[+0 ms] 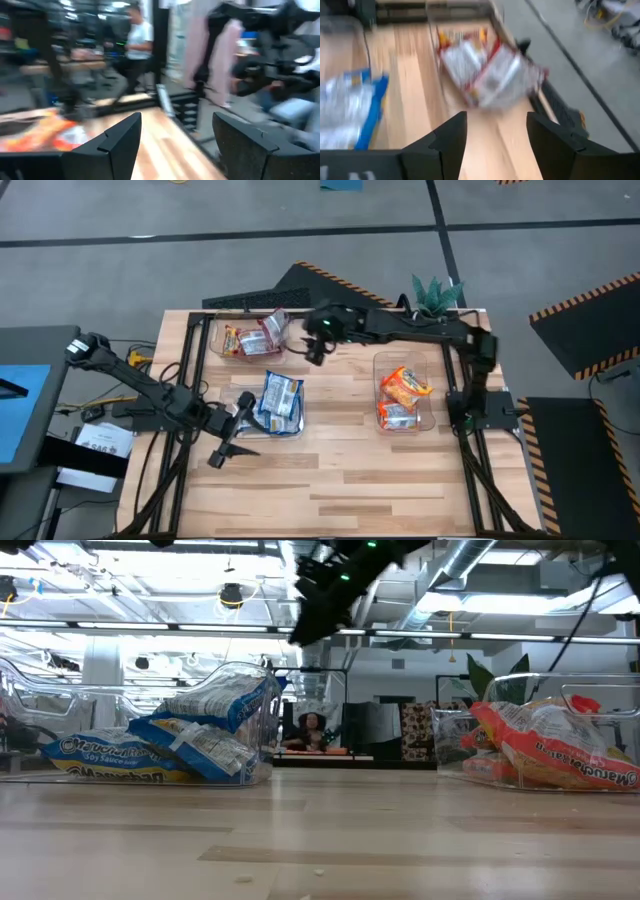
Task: Sort Maruchan noodles
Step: Return to Home Position
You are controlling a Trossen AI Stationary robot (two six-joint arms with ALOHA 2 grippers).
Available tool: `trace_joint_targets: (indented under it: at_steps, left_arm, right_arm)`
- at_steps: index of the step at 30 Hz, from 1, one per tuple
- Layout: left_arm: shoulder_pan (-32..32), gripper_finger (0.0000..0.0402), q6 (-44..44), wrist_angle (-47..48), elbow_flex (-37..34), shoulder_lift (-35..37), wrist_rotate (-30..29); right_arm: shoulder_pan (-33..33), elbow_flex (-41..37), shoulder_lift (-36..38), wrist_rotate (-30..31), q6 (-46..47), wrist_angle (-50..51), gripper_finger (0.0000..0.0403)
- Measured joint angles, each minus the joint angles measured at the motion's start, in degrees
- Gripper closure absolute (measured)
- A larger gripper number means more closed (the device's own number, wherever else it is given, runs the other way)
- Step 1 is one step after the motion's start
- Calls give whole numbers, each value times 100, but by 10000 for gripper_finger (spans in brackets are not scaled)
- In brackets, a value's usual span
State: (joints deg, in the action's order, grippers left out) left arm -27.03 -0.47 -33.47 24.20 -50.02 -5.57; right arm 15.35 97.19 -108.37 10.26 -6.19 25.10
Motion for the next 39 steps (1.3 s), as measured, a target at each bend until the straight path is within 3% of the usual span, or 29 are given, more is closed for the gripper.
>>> trace_joint_targets:
  at_steps: [6,10,16,21,24,28,30,34,39]
  left_arm:
    - [131,166,706,-629,0,-448,-1631]
    - [465,166,1092,-521,0,-417,-2215]
    - [1061,166,1533,571,0,626,-2212]
    - [1292,189,838,2126,-115,1771,-1651]
    - [1257,243,458,2152,-622,2224,-1532]
    - [1206,356,337,1641,-1444,2551,-1568]
    - [1204,388,343,1296,-1762,2712,-1558]
    - [1209,398,508,1106,-2178,2991,-1373]
    - [1381,401,737,1281,-2347,3396,-1090]
  right_arm:
    - [-324,-2096,1524,10,431,-450,184]
    - [-804,-3297,2439,12,845,-950,184]
    - [-1571,-3973,3410,561,1107,-1130,185]
    - [-2025,-4007,3945,916,1248,-742,198]
    - [-2247,-4008,4163,1218,1464,-231,248]
    - [-2553,-4011,4415,1643,1848,578,373]
    - [-2696,-4011,4544,1687,2118,924,385]
    - [-3044,-4093,4886,1692,2617,1496,390]
    - [-3565,-4698,5575,1701,3261,1497,396]
